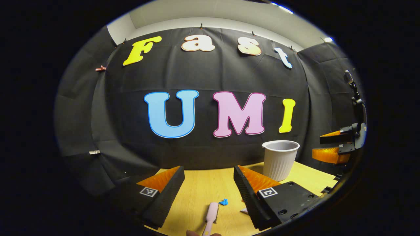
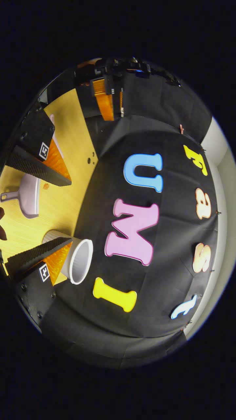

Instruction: Pick up the small broom and dustpan from the desktop, sweep the trash into the dustpan with the broom, and then empty the trash into the garbage bin.

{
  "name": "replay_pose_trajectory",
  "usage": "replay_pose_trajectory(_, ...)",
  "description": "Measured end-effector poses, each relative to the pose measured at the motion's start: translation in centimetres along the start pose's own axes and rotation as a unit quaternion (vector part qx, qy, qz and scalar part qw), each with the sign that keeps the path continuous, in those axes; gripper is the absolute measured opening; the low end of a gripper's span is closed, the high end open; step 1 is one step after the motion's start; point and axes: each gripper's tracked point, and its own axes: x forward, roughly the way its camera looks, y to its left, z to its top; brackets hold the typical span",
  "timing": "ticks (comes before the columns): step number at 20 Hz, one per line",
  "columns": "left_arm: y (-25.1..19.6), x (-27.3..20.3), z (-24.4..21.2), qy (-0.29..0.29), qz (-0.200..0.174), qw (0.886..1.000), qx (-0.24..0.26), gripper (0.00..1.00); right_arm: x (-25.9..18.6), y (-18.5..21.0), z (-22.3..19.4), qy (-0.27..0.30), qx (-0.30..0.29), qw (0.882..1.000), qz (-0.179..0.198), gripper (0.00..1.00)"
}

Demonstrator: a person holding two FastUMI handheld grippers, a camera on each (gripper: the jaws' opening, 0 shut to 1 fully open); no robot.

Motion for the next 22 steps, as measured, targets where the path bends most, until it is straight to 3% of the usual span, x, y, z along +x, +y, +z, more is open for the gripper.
replay_pose_trajectory(2,0.3,0.1,-0.5,0.004,0.004,1.000,0.002,0.95,0.5,0.9,-3.7,0.064,0.003,0.997,0.031,0.98)
replay_pose_trajectory(5,0.5,0.1,-1.4,0.008,0.008,1.000,0.007,0.95,0.6,1.7,-11.2,0.173,0.005,0.983,0.062,0.97)
replay_pose_trajectory(7,0.6,-0.1,-2.1,0.015,0.010,1.000,0.010,0.95,0.7,2.2,-17.2,0.260,0.007,0.963,0.073,0.96)
replay_pose_trajectory(10,0.8,-0.3,-2.9,0.025,0.013,1.000,0.011,0.95,0.6,3.3,-22.8,0.339,0.010,0.937,0.087,0.96)
replay_pose_trajectory(14,0.7,-0.6,-3.7,0.034,0.017,0.999,0.015,0.95,2.0,4.1,-28.8,0.409,0.010,0.908,0.089,0.95)
replay_pose_trajectory(19,1.1,-1.3,-5.3,0.051,0.029,0.998,0.018,0.95,4.2,6.0,-32.3,0.457,0.027,0.884,0.099,0.92)
replay_pose_trajectory(22,1.4,-1.5,-5.8,0.058,0.037,0.997,0.025,0.94,5.5,6.6,-32.9,0.469,0.037,0.877,0.095,0.74)
